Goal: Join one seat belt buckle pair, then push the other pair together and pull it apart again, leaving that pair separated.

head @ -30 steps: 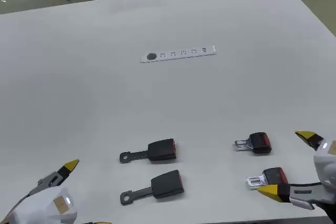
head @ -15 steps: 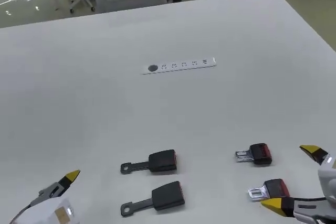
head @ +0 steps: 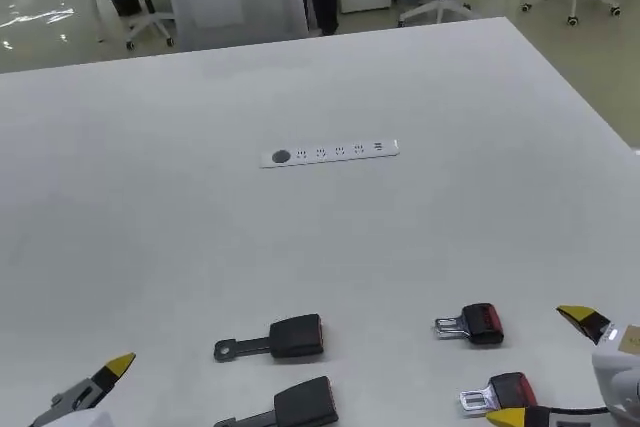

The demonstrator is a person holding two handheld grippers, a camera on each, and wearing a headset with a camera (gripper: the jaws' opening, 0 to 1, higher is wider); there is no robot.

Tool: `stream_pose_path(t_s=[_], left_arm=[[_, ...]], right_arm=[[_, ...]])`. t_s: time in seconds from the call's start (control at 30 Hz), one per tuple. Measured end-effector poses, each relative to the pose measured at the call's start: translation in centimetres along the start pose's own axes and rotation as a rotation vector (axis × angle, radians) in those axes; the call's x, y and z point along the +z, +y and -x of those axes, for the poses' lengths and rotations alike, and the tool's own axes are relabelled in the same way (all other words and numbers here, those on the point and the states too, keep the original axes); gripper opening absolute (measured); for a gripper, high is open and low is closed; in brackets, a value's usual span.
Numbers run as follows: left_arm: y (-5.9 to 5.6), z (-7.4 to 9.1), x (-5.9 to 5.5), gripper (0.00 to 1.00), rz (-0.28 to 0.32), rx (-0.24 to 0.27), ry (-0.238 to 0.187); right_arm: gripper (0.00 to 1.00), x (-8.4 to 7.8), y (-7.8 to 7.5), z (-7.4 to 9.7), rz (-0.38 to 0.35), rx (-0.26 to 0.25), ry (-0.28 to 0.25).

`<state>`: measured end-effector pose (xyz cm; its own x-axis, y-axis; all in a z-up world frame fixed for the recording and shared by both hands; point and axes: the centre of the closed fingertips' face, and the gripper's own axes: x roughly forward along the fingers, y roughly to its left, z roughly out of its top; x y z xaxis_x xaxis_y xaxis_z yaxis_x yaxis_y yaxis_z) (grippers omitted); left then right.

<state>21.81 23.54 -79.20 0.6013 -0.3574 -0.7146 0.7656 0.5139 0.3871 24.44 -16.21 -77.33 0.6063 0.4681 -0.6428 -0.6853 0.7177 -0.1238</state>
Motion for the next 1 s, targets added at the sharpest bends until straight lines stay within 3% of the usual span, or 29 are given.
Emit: stream_pose_path(t_s=[0.27, 0.4, 0.63, 0.87, 1.0], left_arm=[[0.0, -0.1, -0.1, 0.99, 0.003, -0.003, 0.0], [0.2, -0.3, -0.9, 0.99, -0.005, -0.003, 0.007], [0.2, -0.3, -0.8, 1.0, 0.01, -0.001, -0.004], [0.1, -0.4, -0.9, 1.0, 0.007, -0.004, 0.0], [0.1, -0.2, -0.3, 1.0, 0.003, 0.001, -0.006]], right_arm=[[0.95, 0.1, 0.2, 0.2, 0.01, 0.0, -0.002], [0.96, 0.1, 0.3, 0.2, 0.012, 0.003, 0.0], [0.97, -0.5, 0.6, 0.1, 0.032, 0.01, 0.013], [0.99, -0.7, 0.1, 0.4, 0.005, -0.008, 0.007], [1.0, -1.0, 0.0, 0.7, 0.02, -0.01, 0.029]])
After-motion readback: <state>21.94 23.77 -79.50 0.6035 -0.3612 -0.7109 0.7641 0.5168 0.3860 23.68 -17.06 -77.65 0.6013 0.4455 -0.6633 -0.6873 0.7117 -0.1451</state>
